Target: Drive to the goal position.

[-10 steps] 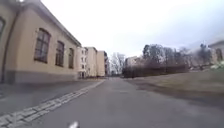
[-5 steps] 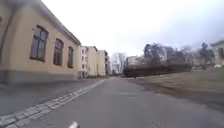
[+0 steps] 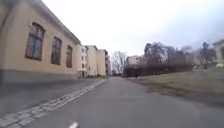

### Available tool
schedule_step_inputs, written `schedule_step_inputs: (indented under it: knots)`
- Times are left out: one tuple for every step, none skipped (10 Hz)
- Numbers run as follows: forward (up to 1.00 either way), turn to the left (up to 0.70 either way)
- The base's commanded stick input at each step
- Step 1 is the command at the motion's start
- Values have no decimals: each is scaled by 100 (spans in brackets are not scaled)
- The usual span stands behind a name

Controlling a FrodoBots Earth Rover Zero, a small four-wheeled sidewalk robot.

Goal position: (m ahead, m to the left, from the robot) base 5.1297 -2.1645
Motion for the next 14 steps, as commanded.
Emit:
schedule_step_inputs:
  knots:
    - [100, 0]
    - [100, 0]
    - [100, 0]
    - [100, 0]
    - [100, 0]
    - [100, 0]
    - [100, 0]
    - [100, 0]
    - [100, 0]
    - [100, 0]
    - [100, 0]
    - [100, 0]
    - [100, 0]
    - [100, 0]
